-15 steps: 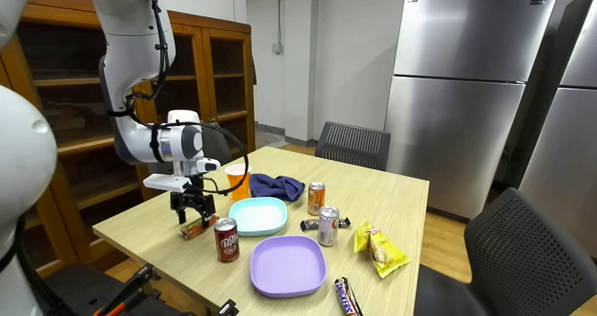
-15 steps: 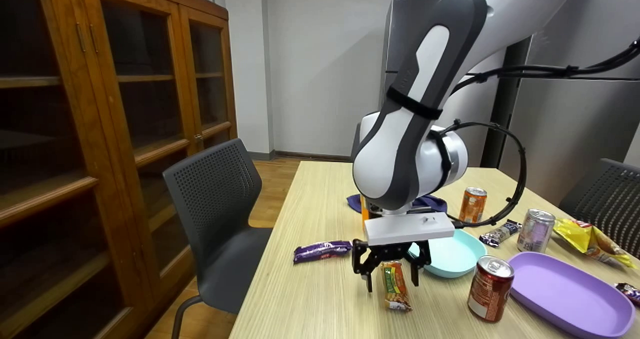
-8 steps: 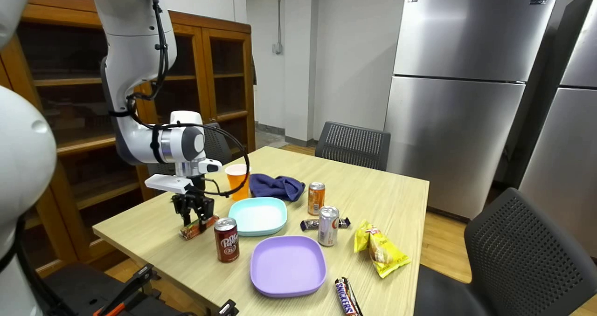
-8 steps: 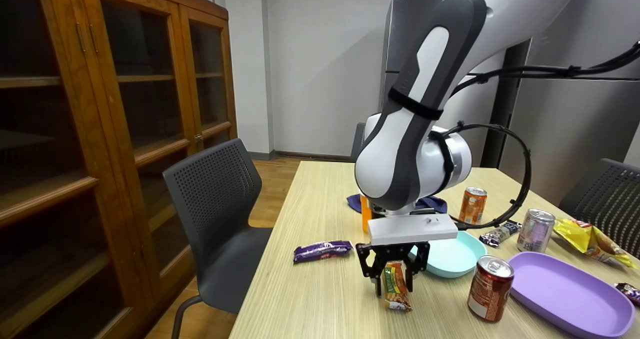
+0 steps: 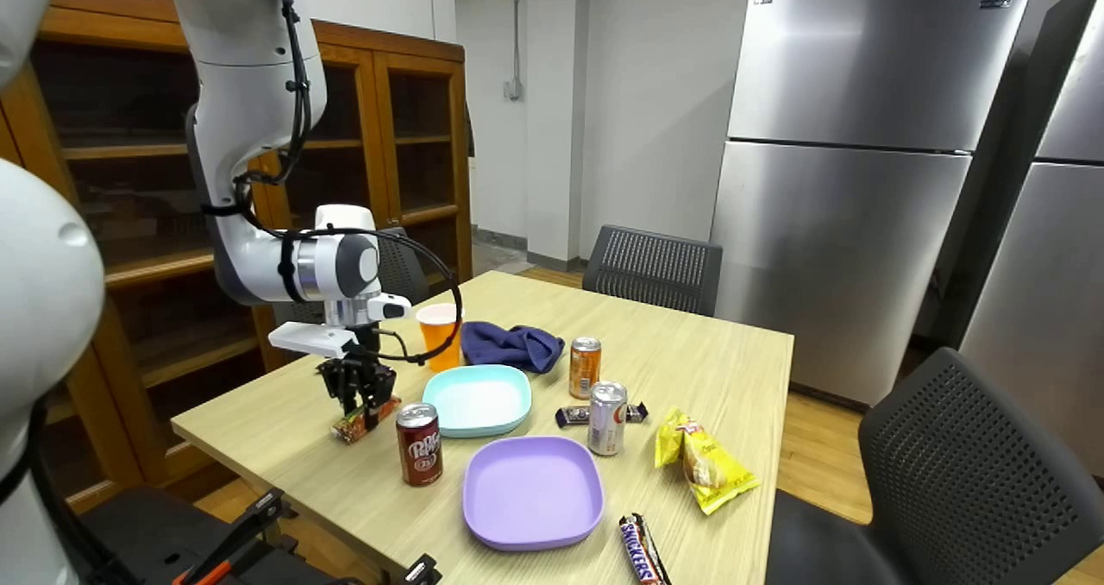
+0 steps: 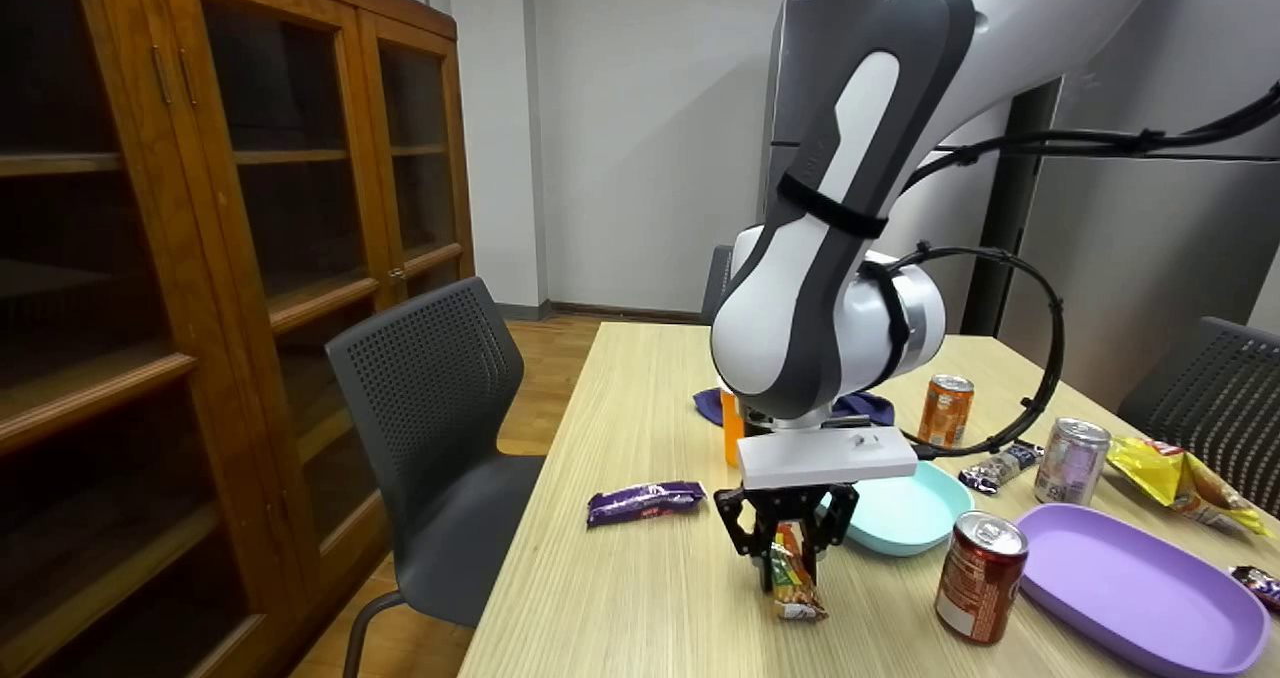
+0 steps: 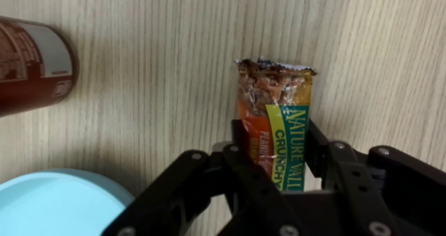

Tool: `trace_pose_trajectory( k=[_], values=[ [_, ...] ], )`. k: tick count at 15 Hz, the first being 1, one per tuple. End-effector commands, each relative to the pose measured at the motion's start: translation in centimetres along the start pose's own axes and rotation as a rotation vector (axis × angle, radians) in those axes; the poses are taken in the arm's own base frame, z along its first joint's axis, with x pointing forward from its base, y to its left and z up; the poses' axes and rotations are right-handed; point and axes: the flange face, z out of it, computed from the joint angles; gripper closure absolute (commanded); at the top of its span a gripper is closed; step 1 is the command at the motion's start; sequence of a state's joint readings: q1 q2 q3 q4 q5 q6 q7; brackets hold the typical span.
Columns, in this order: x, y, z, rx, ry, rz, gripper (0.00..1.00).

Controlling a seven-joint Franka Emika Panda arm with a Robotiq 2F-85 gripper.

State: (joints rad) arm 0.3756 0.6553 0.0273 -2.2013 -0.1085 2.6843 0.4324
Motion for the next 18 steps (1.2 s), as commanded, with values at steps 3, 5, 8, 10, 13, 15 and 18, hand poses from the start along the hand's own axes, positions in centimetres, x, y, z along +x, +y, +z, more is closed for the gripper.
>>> trace_pose_trajectory(
  k=[3, 5, 8, 10, 13, 15, 18],
  values=[
    [-1.1, 0.7, -3.9, 0.009, 0.011, -0.003, 0.83],
    [-1.4, 1.1, -5.2, 0.022, 0.005, 0.019, 0.83],
    [-1.7, 1.8, -7.1, 0.029, 0.004, 0.052, 0.83],
    [-1.8, 2.3, -8.1, 0.031, 0.006, 0.068, 0.83],
    [-2.0, 3.1, -9.2, 0.037, 0.014, 0.090, 0.83],
    [-2.0, 3.9, -9.7, 0.044, 0.018, 0.107, 0.83],
    [-2.2, 4.9, -10.6, 0.053, 0.024, 0.131, 0.83]
  ],
)
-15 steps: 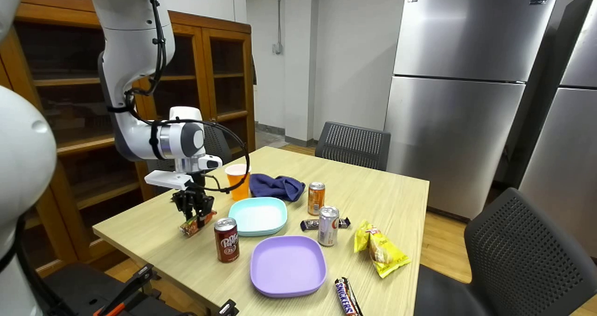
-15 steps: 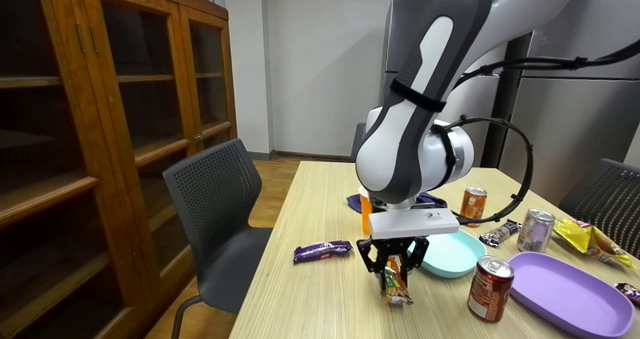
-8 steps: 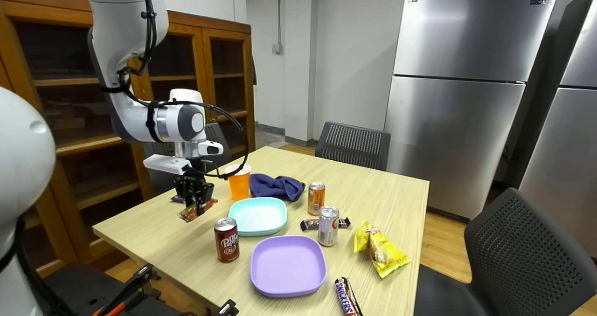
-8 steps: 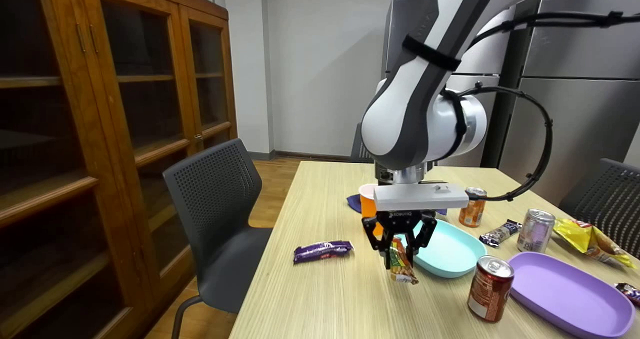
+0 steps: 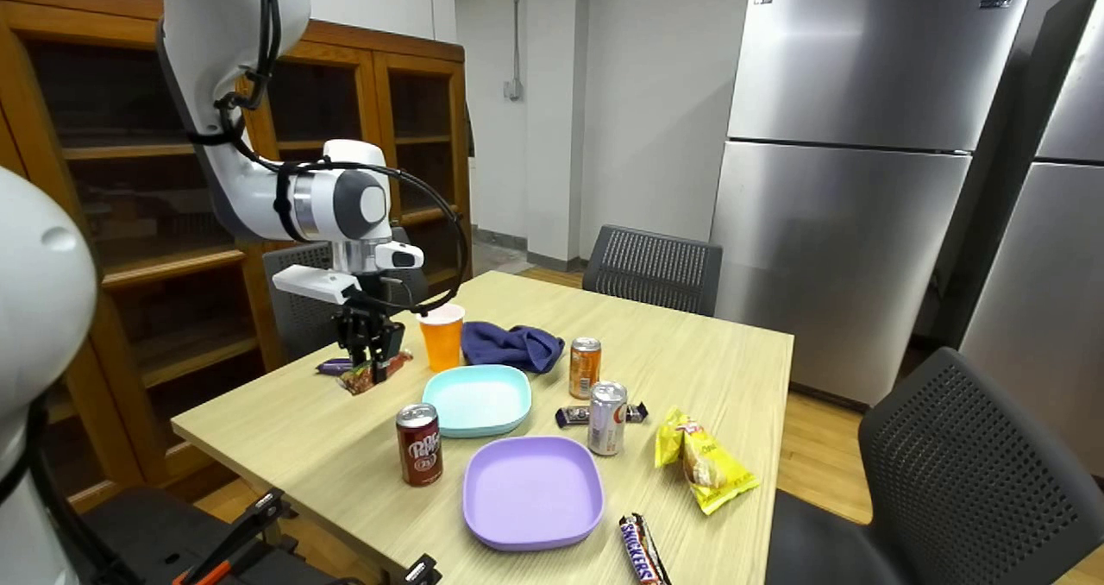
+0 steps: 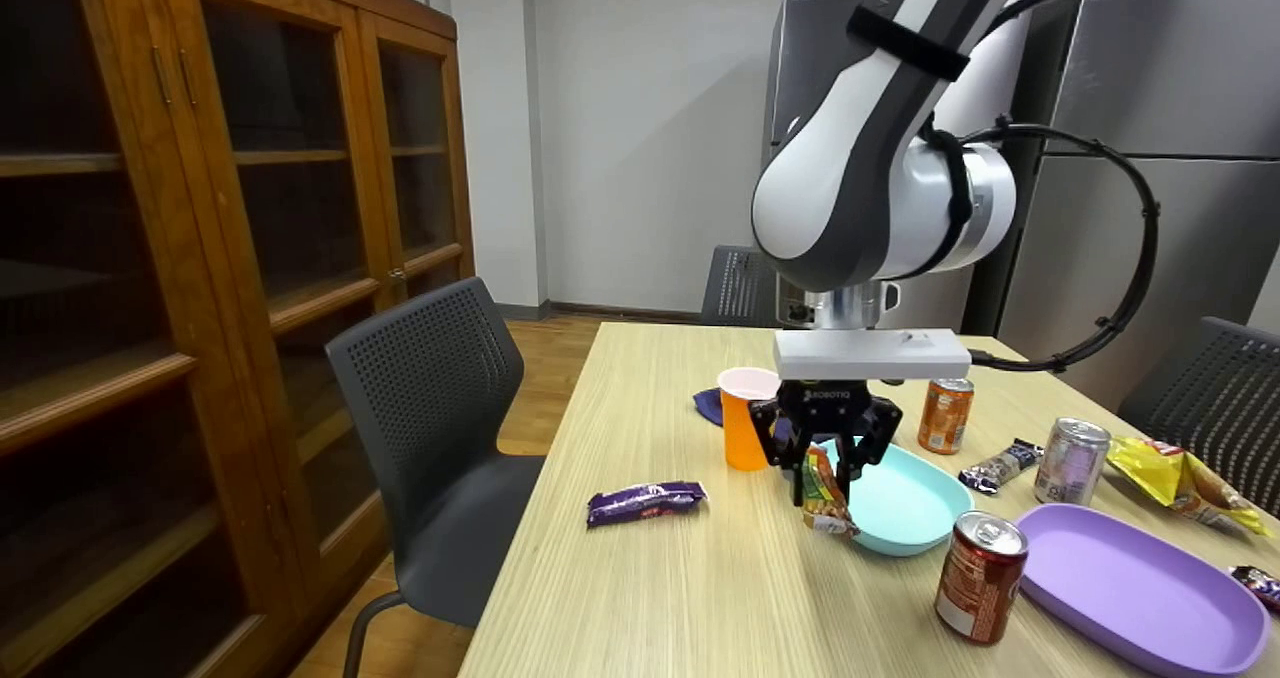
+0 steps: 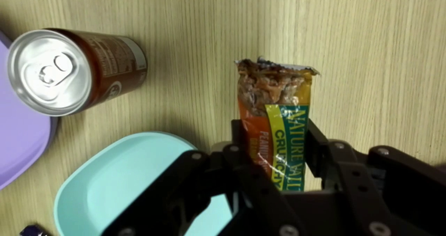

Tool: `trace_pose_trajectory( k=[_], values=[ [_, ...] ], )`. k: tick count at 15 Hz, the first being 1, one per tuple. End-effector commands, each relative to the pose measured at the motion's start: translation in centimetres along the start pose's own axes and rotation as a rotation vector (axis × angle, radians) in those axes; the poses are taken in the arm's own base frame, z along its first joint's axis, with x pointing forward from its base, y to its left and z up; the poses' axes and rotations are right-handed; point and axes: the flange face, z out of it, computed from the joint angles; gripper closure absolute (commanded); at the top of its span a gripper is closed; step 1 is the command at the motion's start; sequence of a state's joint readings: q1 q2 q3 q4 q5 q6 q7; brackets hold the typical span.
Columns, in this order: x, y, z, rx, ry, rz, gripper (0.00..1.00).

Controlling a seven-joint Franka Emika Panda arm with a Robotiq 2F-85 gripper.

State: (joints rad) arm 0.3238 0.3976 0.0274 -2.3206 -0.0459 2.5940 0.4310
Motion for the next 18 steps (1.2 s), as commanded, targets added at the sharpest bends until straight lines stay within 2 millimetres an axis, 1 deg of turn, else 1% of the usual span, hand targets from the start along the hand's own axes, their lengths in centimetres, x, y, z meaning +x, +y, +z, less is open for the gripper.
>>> trace_pose_trajectory(
  k=[1, 5, 10, 15, 18],
  values=[
    [-0.9, 1.3, -2.2, 0.011, -0.008, 0.033, 0.83],
    [-1.0, 2.2, -3.4, 0.011, -0.004, 0.064, 0.83],
    [-0.9, 3.9, -4.0, 0.037, -0.001, 0.134, 0.83],
    [-1.0, 6.8, -4.7, 0.051, -0.004, 0.248, 0.83],
    [-1.6, 9.4, -5.2, 0.033, -0.026, 0.326, 0.83]
  ],
)
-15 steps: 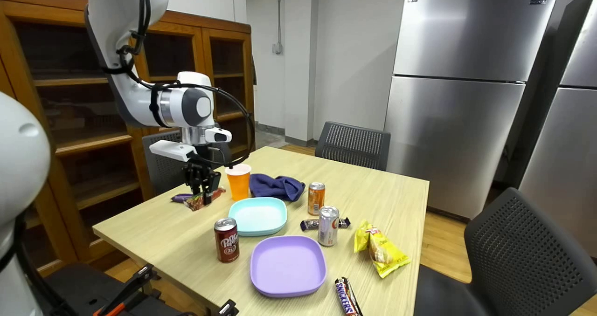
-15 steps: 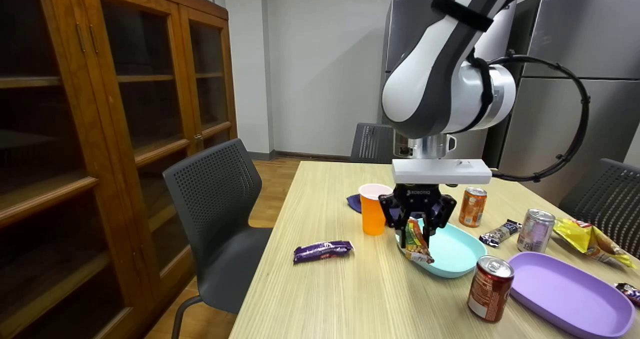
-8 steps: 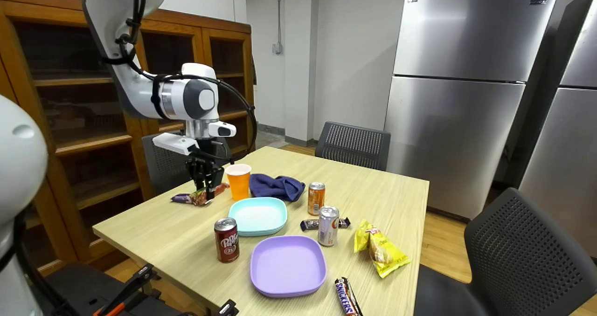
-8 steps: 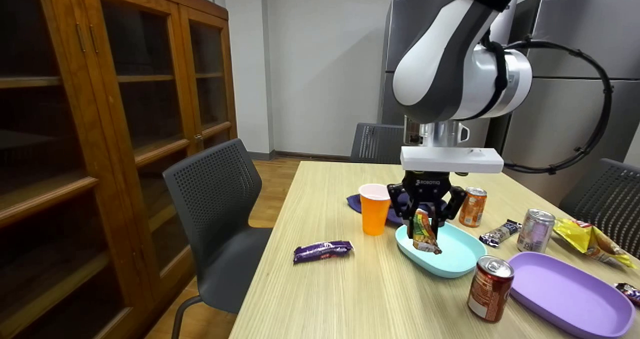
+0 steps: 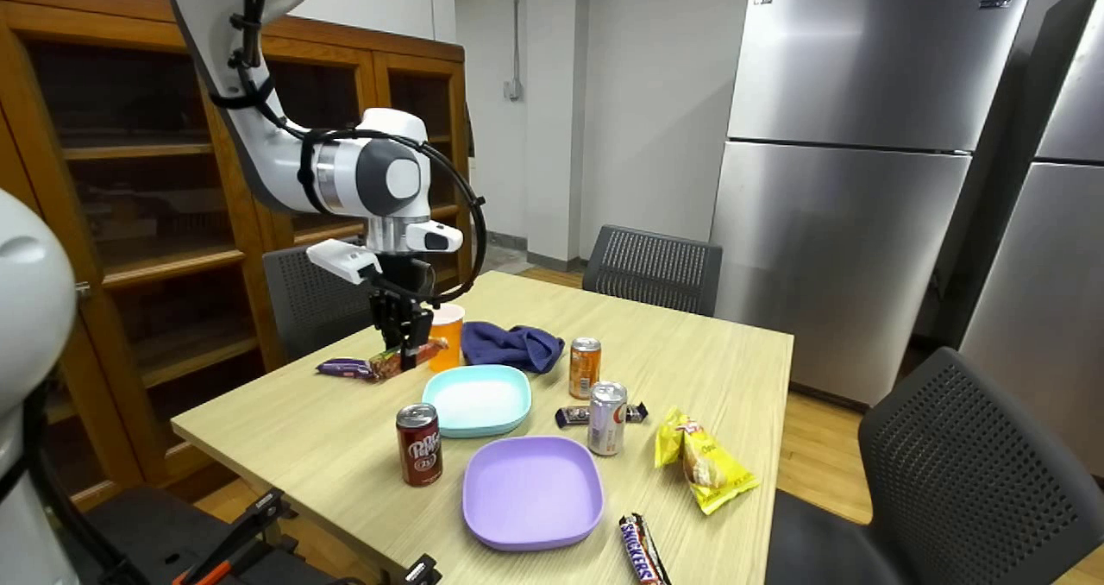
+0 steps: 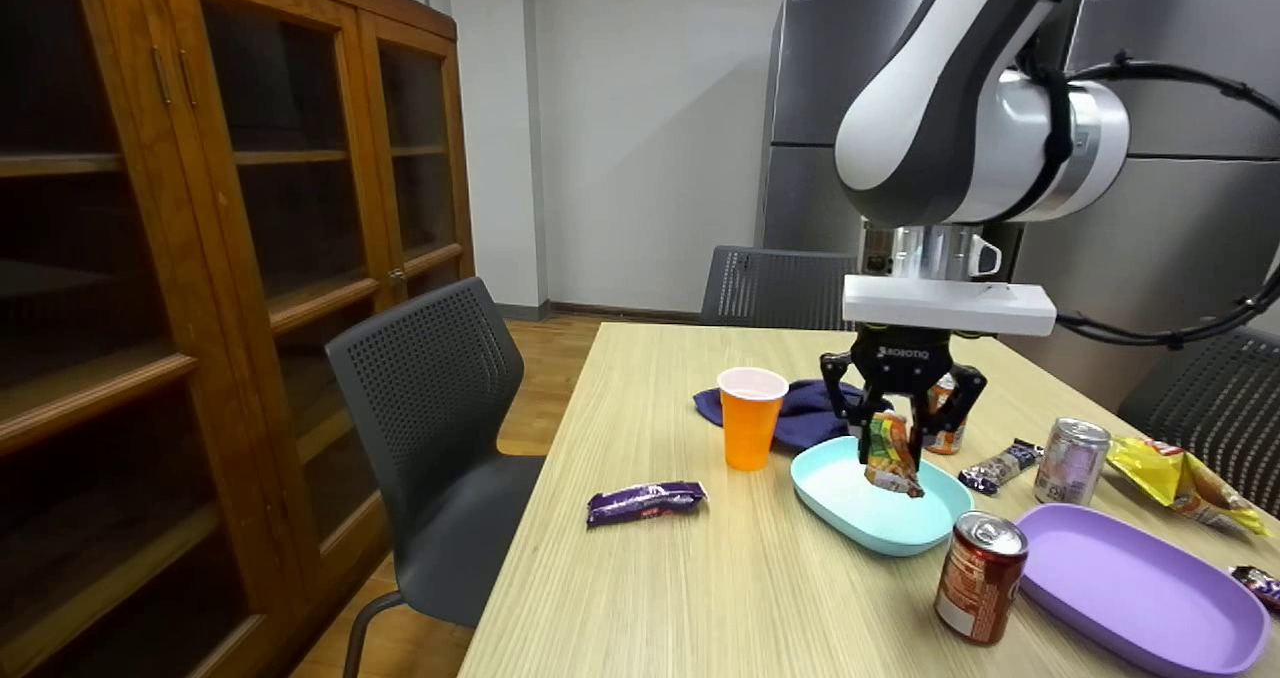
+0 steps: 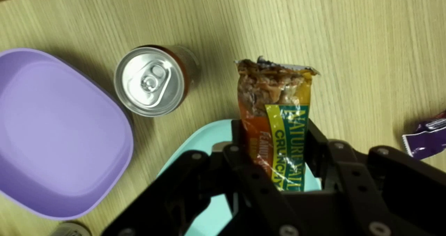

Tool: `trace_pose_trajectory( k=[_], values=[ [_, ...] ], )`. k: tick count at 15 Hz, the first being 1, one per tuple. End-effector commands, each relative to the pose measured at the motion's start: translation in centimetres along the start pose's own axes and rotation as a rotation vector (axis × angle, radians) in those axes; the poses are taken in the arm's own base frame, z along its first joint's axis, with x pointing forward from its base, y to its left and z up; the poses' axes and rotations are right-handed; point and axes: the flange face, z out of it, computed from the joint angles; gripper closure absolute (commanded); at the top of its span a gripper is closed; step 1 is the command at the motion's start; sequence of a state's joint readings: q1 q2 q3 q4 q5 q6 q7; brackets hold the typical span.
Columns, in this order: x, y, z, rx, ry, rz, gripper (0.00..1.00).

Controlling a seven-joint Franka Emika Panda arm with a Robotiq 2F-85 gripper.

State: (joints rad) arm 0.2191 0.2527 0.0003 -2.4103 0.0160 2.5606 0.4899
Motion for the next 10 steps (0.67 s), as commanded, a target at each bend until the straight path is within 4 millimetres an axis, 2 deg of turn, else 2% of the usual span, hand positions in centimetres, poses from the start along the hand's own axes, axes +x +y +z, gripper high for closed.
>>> trace_pose_trajectory(
  k=[1, 6, 10],
  values=[
    [-0.9, 3.2, -1.8, -0.021, -0.035, 0.114, 0.83],
    [-1.0, 7.5, -1.9, -0.036, -0.050, 0.222, 0.83],
    [-0.5, 11.2, -0.9, -0.036, -0.065, 0.300, 0.83]
  ],
)
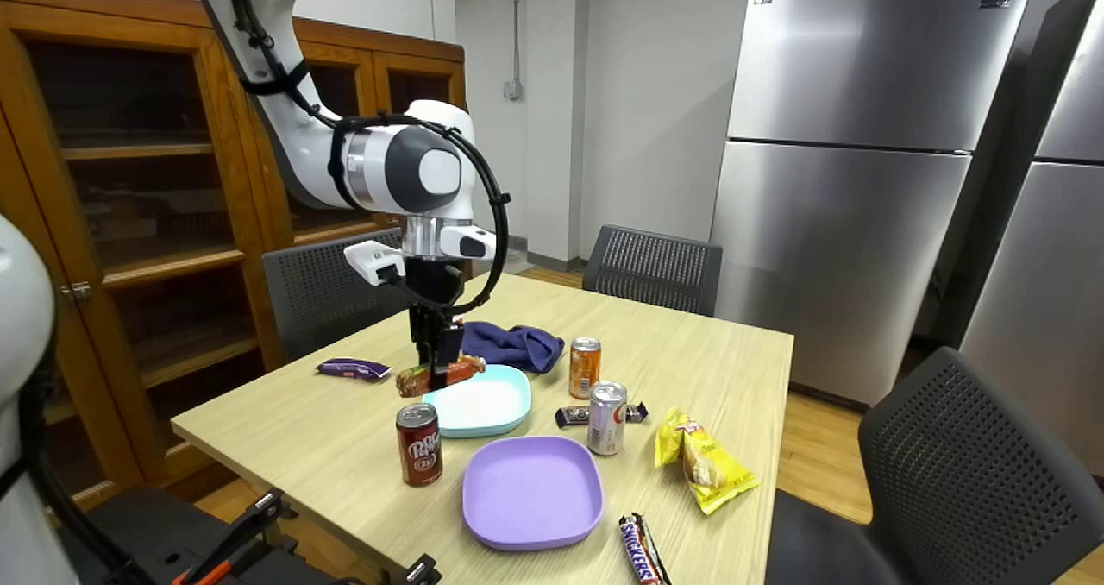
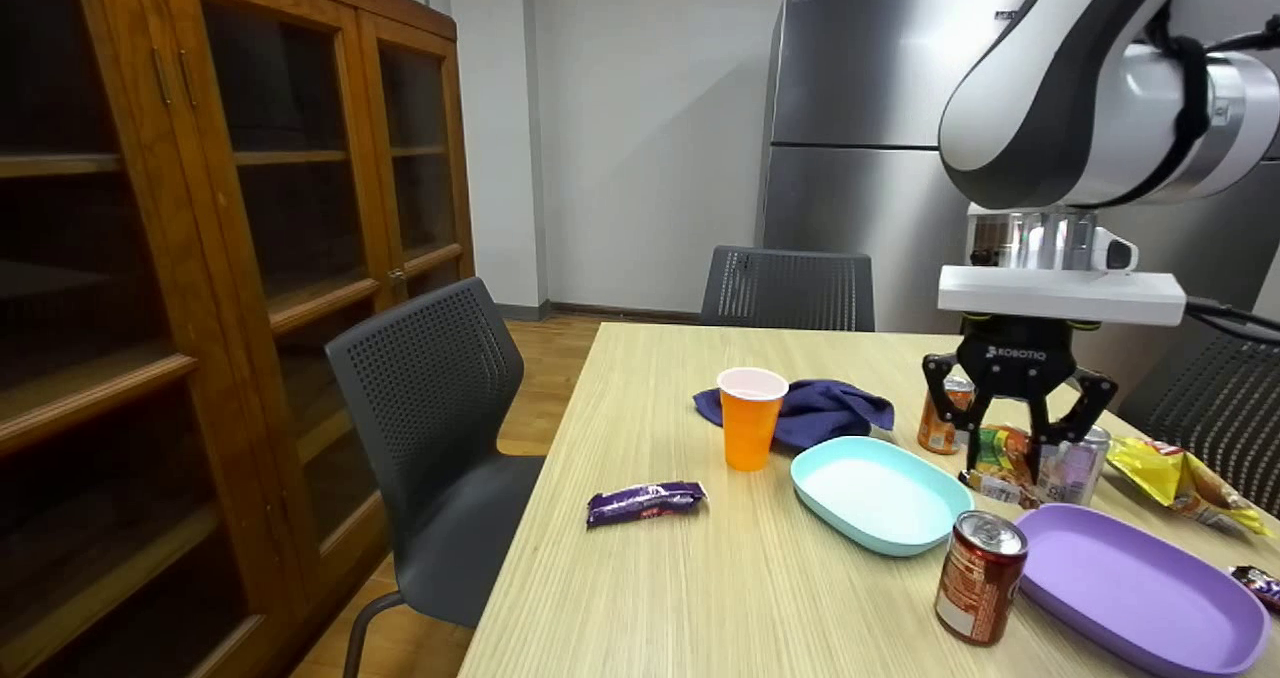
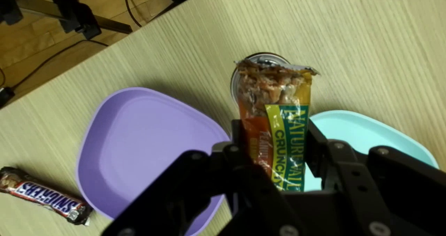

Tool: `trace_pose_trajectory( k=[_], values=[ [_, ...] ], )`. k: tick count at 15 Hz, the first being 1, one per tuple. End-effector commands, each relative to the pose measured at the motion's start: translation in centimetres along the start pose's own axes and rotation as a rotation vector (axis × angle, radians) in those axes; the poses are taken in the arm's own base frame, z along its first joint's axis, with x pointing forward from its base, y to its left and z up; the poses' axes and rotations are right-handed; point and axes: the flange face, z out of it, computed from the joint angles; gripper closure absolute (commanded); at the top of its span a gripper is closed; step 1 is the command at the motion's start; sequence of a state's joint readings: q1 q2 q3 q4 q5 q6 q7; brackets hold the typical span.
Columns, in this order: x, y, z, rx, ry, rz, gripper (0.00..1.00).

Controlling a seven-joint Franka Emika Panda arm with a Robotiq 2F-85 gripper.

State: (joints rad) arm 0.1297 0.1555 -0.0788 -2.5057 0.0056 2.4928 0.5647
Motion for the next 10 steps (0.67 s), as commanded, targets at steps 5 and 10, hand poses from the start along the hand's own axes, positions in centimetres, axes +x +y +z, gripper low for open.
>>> trace_pose_trajectory(
  k=[5, 10],
  values=[
    [1.8, 6.6, 0.8, -0.004, -0.018, 0.161, 0.83],
    [3.6, 9.5, 2.0, 0.013, -0.003, 0.203, 0.83]
  ],
)
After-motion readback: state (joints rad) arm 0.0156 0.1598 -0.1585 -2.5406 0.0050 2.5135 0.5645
